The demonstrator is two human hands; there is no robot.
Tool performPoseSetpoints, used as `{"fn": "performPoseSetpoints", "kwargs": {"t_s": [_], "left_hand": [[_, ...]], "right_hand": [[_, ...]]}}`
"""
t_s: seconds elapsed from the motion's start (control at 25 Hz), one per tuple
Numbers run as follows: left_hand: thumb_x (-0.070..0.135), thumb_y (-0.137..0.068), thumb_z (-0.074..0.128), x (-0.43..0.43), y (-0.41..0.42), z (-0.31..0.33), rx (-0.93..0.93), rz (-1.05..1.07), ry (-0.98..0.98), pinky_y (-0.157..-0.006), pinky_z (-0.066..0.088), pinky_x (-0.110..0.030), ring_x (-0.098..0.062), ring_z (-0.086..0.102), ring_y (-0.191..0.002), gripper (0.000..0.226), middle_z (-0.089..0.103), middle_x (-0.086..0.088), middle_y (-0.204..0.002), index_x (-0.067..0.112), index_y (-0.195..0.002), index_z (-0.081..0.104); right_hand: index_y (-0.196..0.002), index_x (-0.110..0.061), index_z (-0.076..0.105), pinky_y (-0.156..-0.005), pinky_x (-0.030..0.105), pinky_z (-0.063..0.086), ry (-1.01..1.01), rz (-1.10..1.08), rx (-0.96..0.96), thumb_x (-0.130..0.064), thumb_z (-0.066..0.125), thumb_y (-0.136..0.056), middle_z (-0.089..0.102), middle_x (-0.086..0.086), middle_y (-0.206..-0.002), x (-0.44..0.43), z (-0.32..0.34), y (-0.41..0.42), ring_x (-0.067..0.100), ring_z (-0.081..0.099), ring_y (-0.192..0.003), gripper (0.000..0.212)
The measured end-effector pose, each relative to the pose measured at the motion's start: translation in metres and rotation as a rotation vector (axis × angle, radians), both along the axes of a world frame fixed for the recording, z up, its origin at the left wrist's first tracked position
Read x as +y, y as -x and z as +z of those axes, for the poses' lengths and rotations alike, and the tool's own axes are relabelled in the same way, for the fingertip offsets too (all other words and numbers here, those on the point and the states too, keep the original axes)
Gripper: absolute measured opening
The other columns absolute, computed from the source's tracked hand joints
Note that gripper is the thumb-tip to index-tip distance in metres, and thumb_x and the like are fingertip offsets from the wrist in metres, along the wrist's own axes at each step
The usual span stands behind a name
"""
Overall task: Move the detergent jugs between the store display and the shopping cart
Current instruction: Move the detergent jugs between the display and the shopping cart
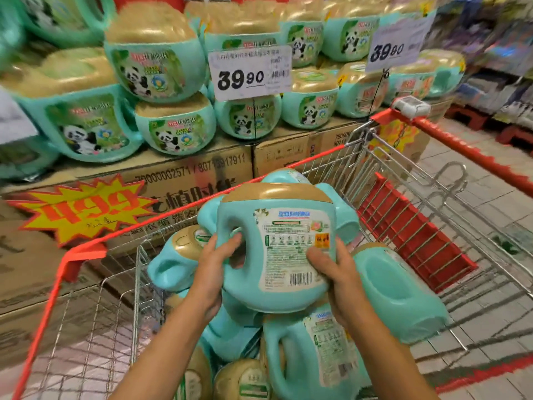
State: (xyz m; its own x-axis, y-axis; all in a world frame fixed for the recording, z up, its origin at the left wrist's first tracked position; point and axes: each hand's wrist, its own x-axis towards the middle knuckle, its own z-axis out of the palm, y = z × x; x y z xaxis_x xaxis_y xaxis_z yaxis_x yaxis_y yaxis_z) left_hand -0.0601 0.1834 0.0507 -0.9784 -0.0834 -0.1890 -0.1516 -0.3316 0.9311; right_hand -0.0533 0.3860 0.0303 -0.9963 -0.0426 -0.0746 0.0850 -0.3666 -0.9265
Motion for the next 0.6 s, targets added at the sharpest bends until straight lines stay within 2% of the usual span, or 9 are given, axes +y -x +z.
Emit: {"fn": "performPoseSetpoints", "kwargs": {"t_s": [0.12,0.24,0.4,0.52,0.6], "left_hand": [[0.029,-0.08,0.061,-0.017,-0.026,0.006,-0.016,0.109,-0.028,-0.07,0.053,-0.033,-0.02,0.067,-0.082,0.034,0.072,-0.008,-0.095,0.013,-0.11,0.067],[0.028,-0.082,0.06,-0.039,-0.057,0.008,-0.003,0.214,-0.052,-0.065,0.054,-0.031,-0.016,0.068,-0.074,0.028,0.072,-0.006,-0.092,0.016,-0.107,0.066],[0.035,-0.075,0.061,-0.073,-0.102,0.009,0.056,0.342,-0.06,-0.07,0.057,-0.031,-0.013,0.069,-0.08,0.037,0.073,0.002,-0.092,0.025,-0.11,0.064],[0.041,-0.078,0.058,-0.108,-0.139,0.011,0.107,0.436,-0.038,-0.061,0.053,-0.019,-0.005,0.065,-0.068,0.041,0.07,0.008,-0.08,0.017,-0.111,0.06],[0.048,-0.079,0.057,-0.137,-0.165,0.012,0.088,0.515,-0.037,-0.069,0.052,-0.025,-0.009,0.064,-0.076,0.05,0.069,0.004,-0.09,0.016,-0.117,0.06]], "right_hand": [[-0.113,-0.021,0.065,-0.076,0.037,0.058,-0.011,0.089,0.008,-0.034,0.084,-0.06,0.072,0.013,-0.11,-0.021,0.009,-0.007,0.03,0.07,-0.099,0.058],[-0.119,-0.015,0.062,-0.077,0.036,0.058,-0.02,0.196,0.01,-0.037,0.084,-0.059,0.072,0.012,-0.112,-0.047,0.015,-0.017,0.03,0.069,-0.101,0.068],[-0.114,-0.017,0.064,-0.071,0.028,0.057,-0.024,0.342,0.02,-0.035,0.083,-0.059,0.073,0.011,-0.107,-0.089,0.018,-0.031,0.026,0.071,-0.095,0.061],[-0.118,-0.015,0.062,-0.071,0.028,0.057,-0.03,0.462,0.026,-0.035,0.081,-0.059,0.073,0.01,-0.108,-0.133,0.024,-0.044,0.025,0.071,-0.096,0.065],[-0.119,-0.013,0.061,-0.073,0.029,0.057,-0.032,0.542,0.041,-0.034,0.08,-0.061,0.073,0.011,-0.109,-0.168,0.027,-0.058,0.025,0.071,-0.097,0.065]]}}
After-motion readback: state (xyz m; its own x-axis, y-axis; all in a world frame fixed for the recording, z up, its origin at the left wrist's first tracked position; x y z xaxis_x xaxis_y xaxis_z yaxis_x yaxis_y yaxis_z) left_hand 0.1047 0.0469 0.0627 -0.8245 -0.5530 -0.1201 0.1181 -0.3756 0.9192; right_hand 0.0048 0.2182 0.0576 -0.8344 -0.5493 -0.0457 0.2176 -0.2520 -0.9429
